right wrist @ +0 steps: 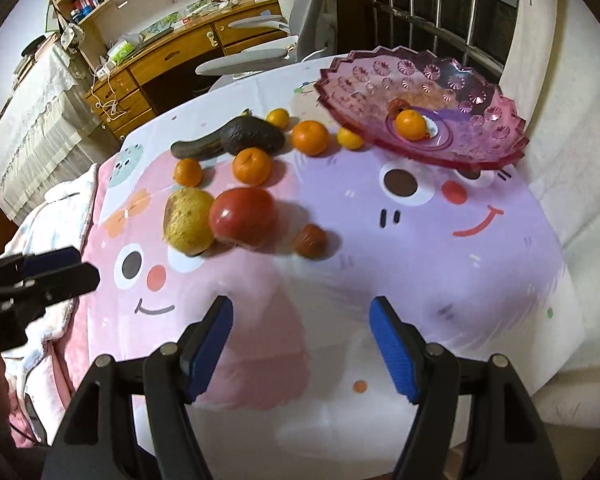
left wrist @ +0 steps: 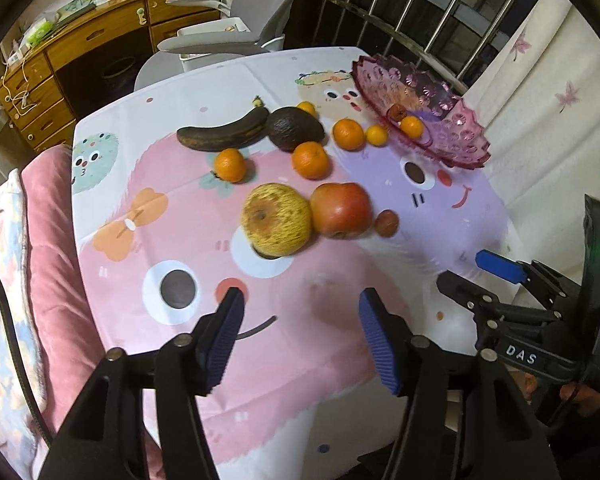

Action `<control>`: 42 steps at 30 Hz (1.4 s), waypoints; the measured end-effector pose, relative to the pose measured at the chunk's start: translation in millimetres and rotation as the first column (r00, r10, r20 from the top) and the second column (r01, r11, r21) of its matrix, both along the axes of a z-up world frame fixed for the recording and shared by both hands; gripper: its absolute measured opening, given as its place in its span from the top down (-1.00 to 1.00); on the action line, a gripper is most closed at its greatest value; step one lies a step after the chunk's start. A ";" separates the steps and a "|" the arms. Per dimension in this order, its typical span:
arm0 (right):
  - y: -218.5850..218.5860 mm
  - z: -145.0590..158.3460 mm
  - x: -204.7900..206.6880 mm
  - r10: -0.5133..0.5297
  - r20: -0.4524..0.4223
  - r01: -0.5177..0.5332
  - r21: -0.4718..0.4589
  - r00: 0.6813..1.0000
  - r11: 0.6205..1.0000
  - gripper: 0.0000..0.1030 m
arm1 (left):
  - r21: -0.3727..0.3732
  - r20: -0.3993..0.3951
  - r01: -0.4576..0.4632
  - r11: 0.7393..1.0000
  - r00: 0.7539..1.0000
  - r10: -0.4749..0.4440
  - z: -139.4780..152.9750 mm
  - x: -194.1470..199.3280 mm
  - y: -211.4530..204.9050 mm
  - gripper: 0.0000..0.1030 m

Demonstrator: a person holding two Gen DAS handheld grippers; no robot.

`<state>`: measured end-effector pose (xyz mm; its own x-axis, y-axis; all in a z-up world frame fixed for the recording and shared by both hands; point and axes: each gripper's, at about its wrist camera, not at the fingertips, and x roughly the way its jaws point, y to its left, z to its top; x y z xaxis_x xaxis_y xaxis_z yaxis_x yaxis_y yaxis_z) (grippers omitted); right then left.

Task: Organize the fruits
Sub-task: 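Withdraw both open tools from the bowl back over the fruit, then close left tool on the yellow pear while right tool grasps another dried date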

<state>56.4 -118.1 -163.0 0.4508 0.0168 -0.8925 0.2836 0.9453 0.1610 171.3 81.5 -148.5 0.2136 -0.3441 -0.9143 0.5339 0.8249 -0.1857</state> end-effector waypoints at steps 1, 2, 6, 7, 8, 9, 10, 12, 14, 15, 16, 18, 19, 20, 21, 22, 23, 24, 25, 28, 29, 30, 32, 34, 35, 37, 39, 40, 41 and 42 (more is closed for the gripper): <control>4.2 -1.8 -0.3 0.000 -0.008 0.000 -0.008 1.000 1.000 -0.38 | 0.003 -0.003 0.001 1.000 1.000 -0.001 -1.3 1.9 1.8 -0.20; 7.1 -3.1 -0.5 0.000 -0.015 -0.001 -0.015 1.000 1.000 -0.38 | 0.008 -0.008 0.003 1.000 1.000 -0.003 -2.5 4.2 3.8 -0.27; 12.9 -8.7 2.5 0.007 -0.050 -0.010 -0.057 0.999 0.998 -0.38 | 0.042 -0.005 0.015 0.999 1.000 -0.015 -6.1 15.2 6.0 -0.55; 13.2 -10.3 3.7 0.009 -0.056 -0.013 -0.067 0.998 0.998 -0.38 | 0.045 -0.007 0.020 0.999 1.000 -0.020 -6.7 18.5 5.9 -0.55; 13.4 -11.5 4.8 0.012 -0.059 -0.016 -0.075 0.998 0.997 -0.38 | 0.050 -0.010 0.026 0.998 1.000 -0.026 -7.5 22.0 5.4 -0.56; 12.8 -12.7 5.5 0.015 -0.058 -0.020 -0.083 0.998 0.996 -0.38 | 0.058 -0.012 0.034 0.998 0.999 -0.033 -8.6 26.1 4.3 -0.56; 12.7 -13.9 6.8 0.024 -0.054 -0.029 -0.094 0.998 0.995 -0.38 | 0.065 -0.013 0.041 0.997 0.999 -0.040 -9.4 29.0 2.7 -0.58; 13.4 -16.7 9.6 0.049 -0.049 -0.054 -0.120 0.998 0.991 -0.38 | 0.085 -0.013 0.059 0.995 0.998 -0.058 -11.4 36.0 -1.6 -0.61; 14.9 -21.2 14.1 0.089 -0.050 -0.096 -0.160 0.995 0.982 -0.38 | 0.106 -0.017 0.074 0.992 0.997 -0.073 -14.0 42.6 -7.2 -0.62; 15.1 -23.2 16.1 0.106 -0.050 -0.113 -0.174 0.993 0.978 -0.38 | 0.114 -0.019 0.079 0.990 0.997 -0.078 -15.5 45.2 -9.5 -0.62; 15.9 -26.3 19.0 0.129 -0.052 -0.137 -0.190 0.990 0.972 -0.38 | 0.124 -0.023 0.084 0.989 0.996 -0.082 -17.4 48.3 -12.0 -0.62; 16.7 -32.0 24.3 0.174 -0.057 -0.182 -0.212 0.983 0.960 -0.38 | 0.140 -0.035 0.095 0.986 0.995 -0.091 -23.5 56.0 -18.5 -0.62; 17.3 -35.3 27.0 0.197 -0.058 -0.205 -0.223 0.979 0.953 -0.38 | 0.146 -0.043 0.100 0.984 0.995 -0.094 -26.9 59.6 -21.3 -0.62; 17.9 -38.4 29.4 0.220 -0.058 -0.227 -0.231 0.974 0.946 -0.38 | 0.154 -0.055 0.106 0.982 0.994 -0.098 -31.9 64.0 -24.9 -0.62; 18.2 -41.5 31.2 0.238 -0.063 -0.246 -0.239 0.969 0.939 -0.38 | 0.160 -0.063 0.110 0.981 0.993 -0.101 -35.9 66.6 -27.7 -0.62; 18.1 -46.1 34.3 0.258 -0.070 -0.267 -0.248 0.964 0.931 -0.38 | 0.167 -0.077 0.116 0.979 0.992 -0.104 -41.1 70.2 -31.2 -0.62; 17.8 -49.7 36.6 0.272 -0.072 -0.282 -0.247 0.960 0.927 -0.38 | 0.170 -0.085 0.119 0.978 0.991 -0.106 -45.1 72.4 -33.2 -0.62; 17.9 -51.8 37.6 0.283 -0.069 -0.291 -0.241 0.957 0.926 -0.38 | 0.176 -0.098 0.123 0.977 0.989 -0.107 -51.1 76.3 -36.6 -0.62; 16.5 -55.3 39.1 0.297 -0.062 -0.303 -0.226 0.953 0.926 -0.38 | 0.179 -0.107 0.124 0.976 0.989 -0.106 -54.6 78.3 -38.1 -0.62; 13.7 -63.0 41.2 0.333 -0.028 -0.331 -0.217 0.943 0.918 -0.38 | 0.189 -0.142 0.129 0.973 0.984 -0.103 -69.2 86.4 -44.2 -0.62; 13.4 -65.4 42.1 0.342 -0.024 -0.339 -0.227 0.939 0.913 -0.38 | 0.189 -0.149 0.131 0.973 0.983 -0.103 -72.7 88.5 -45.4 -0.62; 13.2 -67.5 43.2 0.352 -0.021 -0.347 -0.233 0.936 0.909 -0.38 | 0.189 -0.158 0.133 0.973 0.982 -0.104 -76.8 90.7 -47.0 -0.62; 11.5 -72.4 45.7 0.355 -0.015 -0.347 -0.254 0.935 0.903 -0.38 | 0.185 -0.171 0.135 0.973 0.980 -0.104 -83.5 93.8 -49.5 -0.62; 10.6 -75.7 47.7 0.356 0.004 -0.342 -0.265 0.935 0.901 -0.38 | 0.176 -0.192 0.142 0.974 0.976 -0.107 -89.9 96.3 -51.2 -0.62; 10.2 -76.8 48.6 0.357 0.013 -0.340 -0.272 0.934 0.900 -0.38 | 0.172 -0.203 0.147 0.974 0.973 -0.111 -92.8 97.3 -52.2 -0.62; 9.4 -80.9 52.0 0.365 0.022 -0.345 -0.280 0.931 0.896 -0.38 | 0.170 -0.212 0.150 0.974 0.971 -0.112 -97.7 98.9 -53.8 -0.62; 9.1 -85.4 55.2 0.370 0.018 -0.351 -0.279 0.929 0.894 -0.37 | 0.162 -0.224 0.152 0.975 0.968 -0.113 -102.2 100.9 -54.6 -0.62; 8.8 -87.2 56.5 0.371 0.017 -0.352 -0.279 0.928 0.893 -0.35 | 0.153 -0.230 0.151 0.977 0.966 -0.114 -103.8 101.4 -55.2 -0.62; 8.6 -88.4 57.4 0.372 0.018 -0.352 -0.281 0.928 0.893 -0.32 | 0.146 -0.233 0.152 0.978 0.966 -0.115 -105.1 101.3 -56.3 -0.62; 8.7 -89.6 58.1 0.372 0.020 -0.352 -0.284 0.928 0.892 -0.23 | 0.139 -0.236 0.156 0.978 0.964 -0.120 -106.5 101.5 -57.3 -0.62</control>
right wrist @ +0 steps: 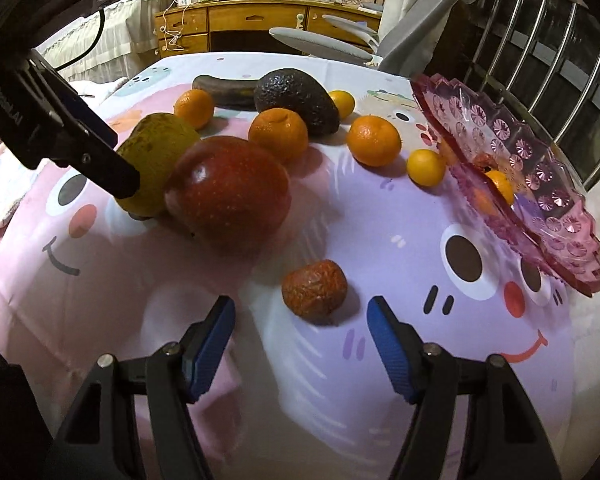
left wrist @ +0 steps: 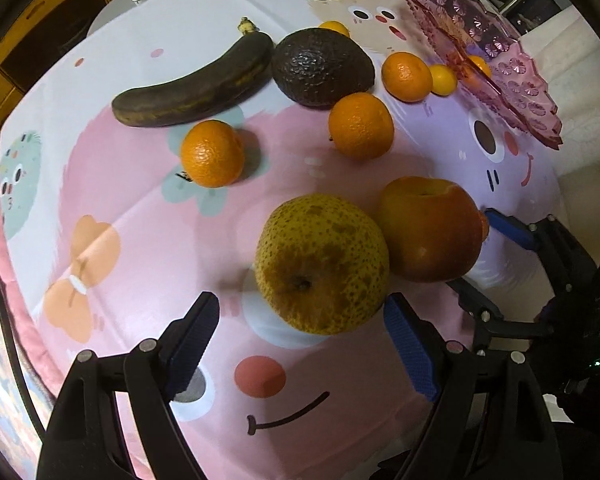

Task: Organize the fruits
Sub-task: 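Close left tool on the yellow pear while right tool grasps another dried date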

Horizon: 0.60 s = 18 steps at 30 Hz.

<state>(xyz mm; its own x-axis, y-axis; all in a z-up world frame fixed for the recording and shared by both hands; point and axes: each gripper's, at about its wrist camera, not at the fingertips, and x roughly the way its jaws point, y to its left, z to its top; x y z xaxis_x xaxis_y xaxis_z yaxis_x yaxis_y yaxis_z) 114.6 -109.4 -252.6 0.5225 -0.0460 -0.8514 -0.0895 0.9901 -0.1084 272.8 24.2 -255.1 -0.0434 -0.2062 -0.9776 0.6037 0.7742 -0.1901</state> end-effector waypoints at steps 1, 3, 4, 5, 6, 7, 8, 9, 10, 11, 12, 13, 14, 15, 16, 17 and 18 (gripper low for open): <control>-0.1 -0.3 0.3 0.004 0.008 -0.004 0.005 1.000 1.000 -0.19 | -0.004 0.000 0.004 1.000 1.000 -0.004 -1.3 0.1 -1.3 -0.62; 0.1 0.1 1.3 0.012 0.018 -0.012 0.007 1.000 1.000 0.06 | -0.010 0.000 0.006 1.000 1.000 -0.006 -3.2 0.7 -3.7 -0.62; 0.7 0.4 1.9 0.016 0.025 -0.016 0.003 1.000 1.000 0.11 | -0.013 -0.003 0.007 1.000 1.000 -0.007 -4.5 1.3 -5.1 -0.62; 0.5 0.6 2.5 0.014 0.028 -0.014 -0.005 0.999 1.000 0.19 | -0.016 -0.004 0.008 1.000 1.000 -0.008 -5.5 2.8 -5.9 -0.62; -0.3 1.0 3.5 0.013 0.031 -0.012 -0.009 0.999 1.000 0.26 | -0.019 -0.002 0.007 1.000 1.000 -0.007 -6.4 3.4 -7.0 -0.61; -1.8 1.1 4.2 0.009 0.032 -0.009 -0.007 0.999 1.000 0.29 | -0.023 -0.001 0.006 1.000 1.000 -0.006 -6.9 4.1 -7.7 -0.59; -2.7 1.3 4.6 0.006 0.032 -0.006 -0.006 0.999 1.000 0.34 | -0.030 -0.006 0.005 1.000 1.000 -0.006 -7.7 5.1 -7.6 -0.56; -3.9 1.3 5.2 0.002 0.031 -0.002 -0.005 1.000 1.000 0.36 | -0.036 -0.011 0.003 0.999 1.000 -0.003 -9.3 5.9 -8.8 -0.55; -5.1 1.4 5.7 0.002 0.031 -0.002 0.000 1.000 1.000 0.36 | -0.038 -0.012 0.001 0.999 1.000 -0.002 -10.4 6.6 -9.4 -0.55; -5.4 1.5 6.1 0.003 0.031 -0.003 0.001 1.000 1.000 0.36 | -0.042 -0.013 0.001 0.999 1.000 -0.001 -11.0 7.4 -9.6 -0.52; -4.8 1.7 6.3 0.004 0.032 -0.004 -0.002 0.999 1.000 0.36 | -0.054 -0.015 -0.001 0.999 1.000 0.001 -11.8 7.8 -10.1 -0.49; -4.4 1.8 6.8 0.005 0.033 -0.005 -0.002 0.999 1.000 0.36 | -0.062 -0.017 -0.003 0.998 1.000 0.002 -12.1 8.1 -10.4 -0.45; -4.1 1.9 7.1 0.005 0.033 -0.005 0.003 0.999 1.000 0.37 | -0.070 -0.019 -0.006 0.998 1.000 0.005 -12.4 8.8 -10.1 -0.42; -3.8 2.0 7.4 0.005 0.034 -0.005 0.008 0.999 1.000 0.37 | -0.081 -0.022 -0.008 0.997 1.000 0.007 -13.2 9.3 -10.4 -0.41; -3.0 2.2 7.7 0.007 0.036 -0.008 0.010 0.999 1.000 0.37 | -0.087 -0.023 -0.009 0.996 1.000 0.007 -13.2 9.8 -10.1 -0.37; -2.2 2.1 7.9 0.009 0.037 -0.009 0.009 0.999 1.000 0.37 | -0.094 -0.026 -0.009 0.996 1.000 0.006 -13.8 10.1 -10.8 -0.35; -1.5 2.1 8.2 0.011 0.037 -0.011 0.009 0.999 1.000 0.37 | -0.096 -0.025 -0.009 0.995 1.000 0.006 -14.2 10.3 -11.2 -0.35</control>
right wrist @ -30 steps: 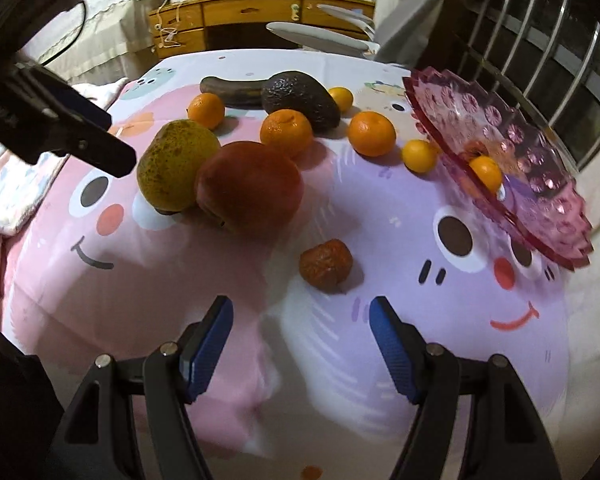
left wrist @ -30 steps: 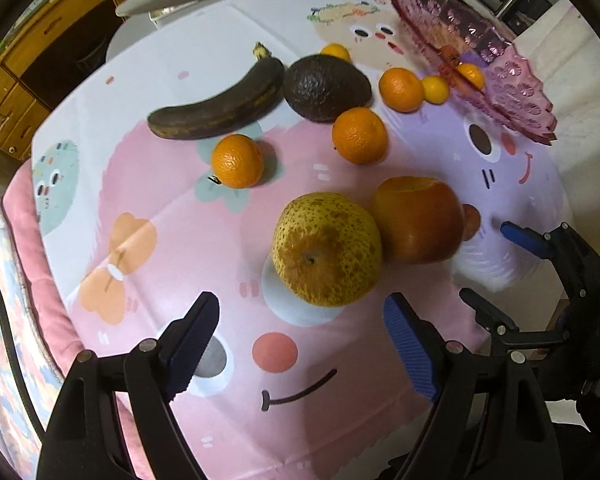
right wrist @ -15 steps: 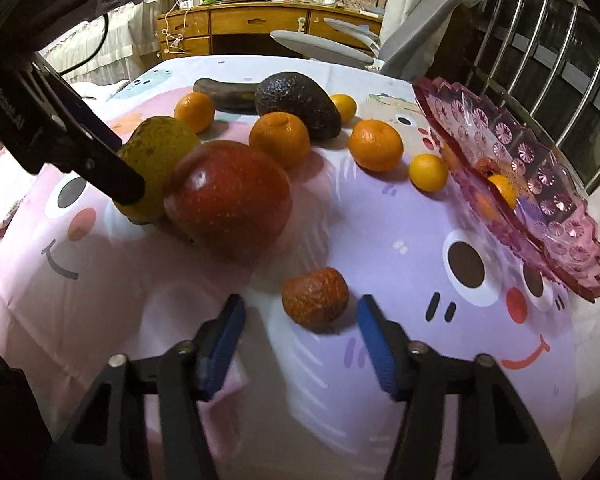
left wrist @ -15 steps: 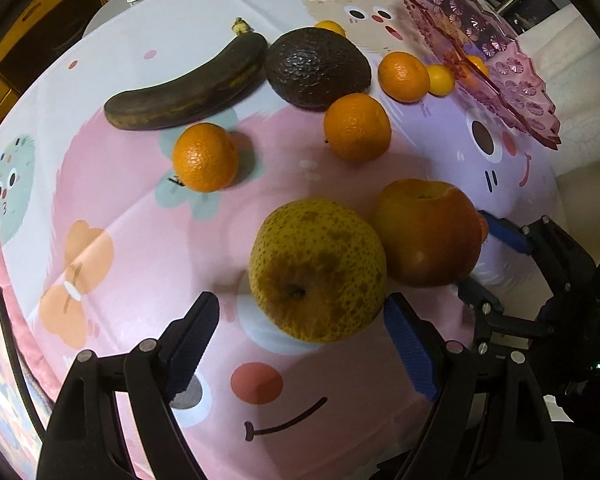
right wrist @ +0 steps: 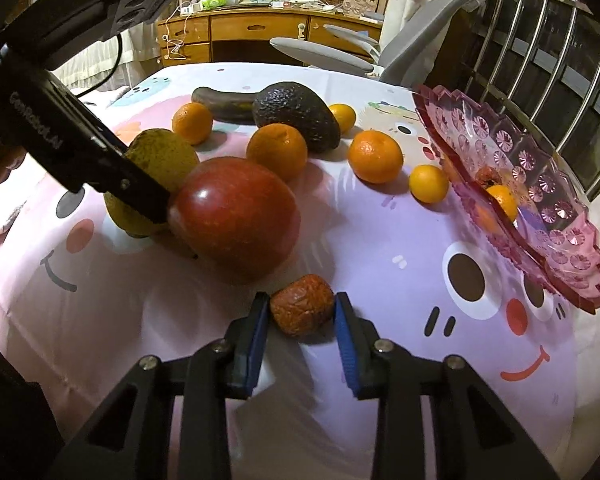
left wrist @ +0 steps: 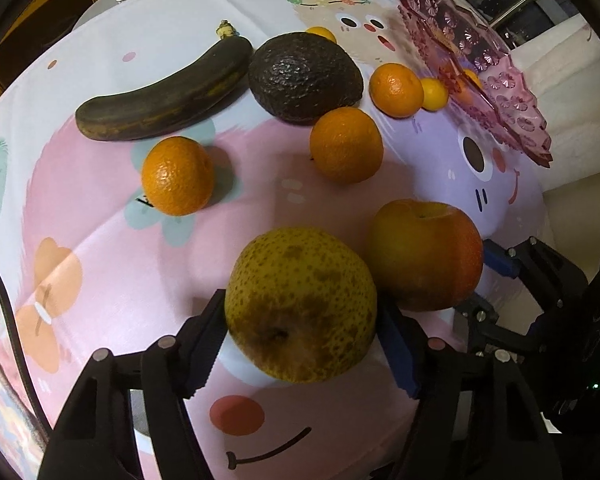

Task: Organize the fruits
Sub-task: 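Close left tool on the yellow pear while right tool grasps another dried date, then lift the pear with the left tool while right tool lifts the date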

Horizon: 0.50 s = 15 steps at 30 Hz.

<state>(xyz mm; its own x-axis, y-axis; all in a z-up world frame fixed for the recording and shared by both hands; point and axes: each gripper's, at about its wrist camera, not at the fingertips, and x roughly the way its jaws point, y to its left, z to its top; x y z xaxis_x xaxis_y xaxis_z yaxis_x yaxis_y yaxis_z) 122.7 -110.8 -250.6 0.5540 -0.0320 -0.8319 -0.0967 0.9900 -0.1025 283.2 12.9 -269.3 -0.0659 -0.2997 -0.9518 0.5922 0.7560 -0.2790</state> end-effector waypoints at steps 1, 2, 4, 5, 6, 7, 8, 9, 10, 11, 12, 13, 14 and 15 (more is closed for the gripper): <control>0.3 -0.1 0.6 0.001 0.000 -0.001 0.001 1.000 1.000 0.38 | 0.000 0.002 -0.001 1.000 1.000 0.001 -0.2 -0.1 -0.1 -0.35; 1.0 -0.3 1.0 0.003 0.000 -0.003 0.003 1.000 1.000 0.38 | -0.002 0.006 -0.002 1.000 1.000 0.002 0.1 -0.7 -0.6 -0.35; 1.7 -0.3 2.1 -0.002 -0.003 0.002 0.003 1.000 1.000 0.39 | -0.003 0.013 0.000 1.000 1.000 0.000 -0.6 -1.8 -2.7 -0.34; 1.5 0.2 2.1 -0.005 -0.003 0.005 0.010 1.000 1.000 0.39 | -0.005 0.015 -0.001 1.000 1.000 0.001 -0.5 -2.1 -1.8 -0.34; 0.9 0.6 2.1 -0.010 -0.002 0.010 0.018 1.000 1.000 0.39 | -0.006 0.016 -0.005 1.000 1.000 0.005 -0.3 -2.2 -1.4 -0.34; 0.0 1.0 2.2 -0.017 -0.003 0.017 0.025 1.000 1.000 0.39 | -0.006 0.019 -0.007 1.000 1.000 0.007 0.0 -2.2 -0.4 -0.34; -0.4 1.2 2.2 -0.022 -0.005 0.022 0.029 1.000 0.999 0.39 | -0.004 0.025 -0.009 1.000 1.000 0.009 0.5 -2.3 0.1 -0.33; -0.5 1.5 1.9 -0.025 -0.005 0.025 0.030 1.000 0.999 0.40 | -0.002 0.033 -0.014 1.000 0.999 0.014 1.0 -2.5 -0.2 -0.33; -0.7 1.9 1.7 -0.028 -0.005 0.028 0.031 1.000 0.999 0.40 | -0.001 0.038 -0.018 1.000 0.999 0.018 1.8 -2.0 1.4 -0.33; -1.0 2.8 1.2 -0.034 -0.003 0.035 0.031 0.999 0.999 0.40 | 0.000 0.044 -0.025 1.000 0.999 0.025 2.6 -1.8 2.5 -0.33; -1.3 4.0 0.6 -0.041 0.000 0.041 0.030 0.999 0.999 0.40 | 0.003 0.054 -0.032 0.999 0.998 0.032 3.4 -1.6 3.4 -0.33; -1.6 5.3 0.2 -0.049 0.001 0.049 0.031 0.999 0.998 0.40 | 0.009 0.065 -0.037 0.999 0.997 0.036 4.2 -1.4 4.5 -0.33; -1.8 6.4 0.0 -0.057 0.000 0.057 0.031 0.998 0.998 0.40 | 0.012 0.075 -0.043 0.999 0.996 0.042 5.8 -1.3 6.2 -0.33; -2.4 8.1 -0.1 -0.067 0.002 0.067 0.035 0.998 0.997 0.40 | 0.006 0.082 -0.055 0.998 0.995 0.055 8.3 -1.3 8.8 -0.33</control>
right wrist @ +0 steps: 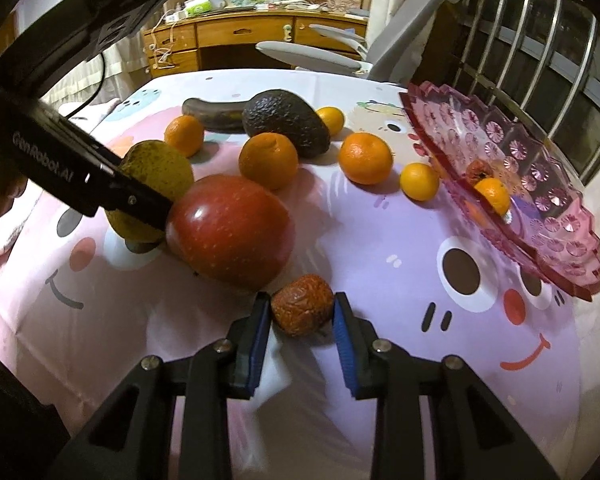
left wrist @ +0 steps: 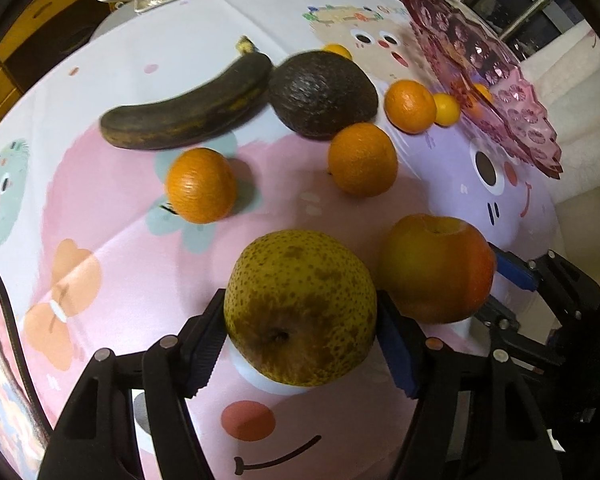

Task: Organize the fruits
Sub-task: 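Lift the pear with the left tool while right tool lifts the date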

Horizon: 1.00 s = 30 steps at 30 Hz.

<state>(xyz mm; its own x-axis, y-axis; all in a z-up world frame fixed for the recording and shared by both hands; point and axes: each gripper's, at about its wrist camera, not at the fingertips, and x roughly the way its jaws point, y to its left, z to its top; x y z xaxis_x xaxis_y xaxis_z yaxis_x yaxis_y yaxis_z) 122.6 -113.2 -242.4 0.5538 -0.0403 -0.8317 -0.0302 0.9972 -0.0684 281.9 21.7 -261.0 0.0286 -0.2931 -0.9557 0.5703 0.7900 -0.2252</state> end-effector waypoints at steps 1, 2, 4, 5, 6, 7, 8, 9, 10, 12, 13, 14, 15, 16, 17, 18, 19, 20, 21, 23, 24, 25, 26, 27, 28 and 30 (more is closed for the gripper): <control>-0.8 2.1 -0.3 -0.013 0.003 0.013 0.006 1.000 1.000 0.40 | -0.005 0.001 -0.008 1.000 1.000 0.008 1.8 0.6 2.0 -0.33; -1.6 4.3 -0.8 -0.025 0.008 0.025 0.013 1.000 1.000 0.40 | -0.010 0.003 -0.018 1.000 1.000 0.018 4.1 0.6 4.6 -0.33; -1.9 10.0 -1.8 -0.051 0.023 0.050 0.024 0.998 0.998 0.40 | -0.017 0.017 -0.033 0.999 0.999 0.033 10.4 -0.8 9.0 -0.33; -1.7 13.3 -3.1 -0.062 0.031 0.061 0.029 0.998 0.998 0.40 | -0.018 0.027 -0.035 0.999 0.999 0.036 14.1 -2.2 10.8 -0.33; -1.3 15.6 -4.4 -0.068 0.037 0.067 0.030 0.997 0.997 0.40 | -0.022 0.040 -0.038 0.999 0.998 0.039 19.1 -4.4 13.0 -0.33; 0.2 19.3 -6.6 -0.073 0.046 0.072 0.026 0.996 0.997 0.40 | -0.027 0.050 -0.039 0.999 0.998 0.041 23.3 -7.0 15.1 -0.33; 1.7 21.5 -7.8 -0.076 0.051 0.075 0.023 0.996 0.997 0.40 | -0.034 0.064 -0.046 0.998 0.997 0.048 30.1 -10.3 18.2 -0.33; 3.0 23.7 -9.0 -0.079 0.054 0.078 0.022 0.995 0.997 0.40 | -0.039 0.073 -0.050 0.998 0.996 0.053 34.9 -13.2 20.8 -0.33; 4.4 26.3 -11.7 -0.083 0.058 0.082 0.021 0.995 0.996 0.40 | -0.044 0.078 -0.053 0.998 0.995 0.056 39.3 -15.0 22.5 -0.33; 6.7 31.3 -17.2 -0.094 0.063 0.092 0.022 0.994 0.995 0.40 | -0.058 0.092 -0.056 0.997 0.994 0.061 49.4 -22.9 28.7 -0.33; 8.5 34.2 -21.4 -0.099 0.065 0.097 0.024 0.993 0.995 0.40 | -0.061 0.099 -0.057 0.997 0.993 0.063 53.3 -27.3 30.6 -0.33; 9.6 36.4 -25.0 -0.101 0.065 0.099 0.023 0.993 0.995 0.40 | -0.063 0.104 -0.057 0.996 0.993 0.064 58.0 -31.5 32.5 -0.33; 11.0 38.2 -28.1 -0.102 0.066 0.101 0.021 0.993 0.995 0.40 | -0.066 0.109 -0.057 0.996 0.992 0.064 62.7 -36.7 35.3 -0.33; 12.7 40.6 -32.0 -0.102 0.066 0.101 0.018 0.993 0.995 0.40 | -0.069 0.113 -0.058 0.996 0.991 0.065 67.0 -41.3 37.8 -0.33; 14.6 43.1 -36.0 -0.100 0.068 0.099 0.014 0.993 0.995 0.40 | -0.071 0.119 -0.058 0.996 0.991 0.066 71.0 -46.3 39.8 -0.33; 17.4 46.4 -40.9 -0.093 0.070 0.093 0.009 0.993 0.996 0.40 | -0.071 0.125 -0.059 0.996 0.990 0.068 76.5 -52.7 42.6 -0.33; 20.1 49.3 -45.0 -0.087 0.070 0.087 0.003 0.994 0.996 0.40 | -0.073 0.128 -0.062 0.995 0.989 0.071 78.8 -56.6 44.6 -0.33; 22.6 52.5 -49.7 -0.083 0.073 0.083 -0.001 0.994 0.997 0.40 | -0.080 0.131 -0.065 0.995 0.989 0.075 83.1 -62.9 48.2 -0.33; 25.0 54.7 -53.3 -0.081 0.076 0.082 -0.003 0.994 0.997 0.40 | -0.085 0.132 -0.067 0.994 0.988 0.078 85.6 -66.6 50.7 -0.33; 29.2 60.2 -63.9 -0.077 0.085 0.077 0.001 0.993 0.997 0.40 | -0.090 0.137 -0.066 0.994 0.988 0.078 90.6 -76.1 54.0 -0.33; 30.3 62.5 -68.5 -0.077 0.089 0.077 0.004 0.993 0.997 0.40 | -0.090 0.141 -0.065 0.994 0.987 0.078 93.8 -81.4 55.6 -0.33; 31.3 64.4 -72.5 -0.074 0.087 0.073 0.010 0.993 0.997 0.40 | -0.091 0.142 -0.067 0.994 0.987 0.079 95.7 -85.2 56.5 -0.33; 32.1 66.2 -75.8 -0.069 0.083 0.068 0.016 0.994 0.998 0.40 | -0.095 0.142 -0.070 0.993 0.986 0.083 98.5 -89.1 56.7 -0.33; 32.1 67.9 -78.2 -0.063 0.082 0.062 0.021 0.995 0.998 0.40 | -0.101 0.141 -0.073 0.992 0.986 0.087 101.9 -93.9 57.1 -0.33; 32.4 71.0 -81.4 -0.054 0.084 0.052 0.026 0.995 0.998 0.40 | -0.105 0.141 -0.073 0.992 0.986 0.088 104.3 -97.1 55.9 -0.33; 30.6 74.8 -86.2 -0.039 0.089 0.037 0.027 0.995 0.999 0.40 | -0.111 0.147 -0.071 0.991 0.985 0.087 110.6 -106.1 52.7 -0.33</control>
<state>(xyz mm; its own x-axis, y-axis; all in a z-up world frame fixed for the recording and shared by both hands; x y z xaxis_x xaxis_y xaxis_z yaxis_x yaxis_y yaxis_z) 36.4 -82.5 -167.7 0.6248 -0.0426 -0.7796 0.0131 0.9989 -0.0441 175.8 74.4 -150.5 0.1971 -0.3828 -0.9025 0.5410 0.8102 -0.2256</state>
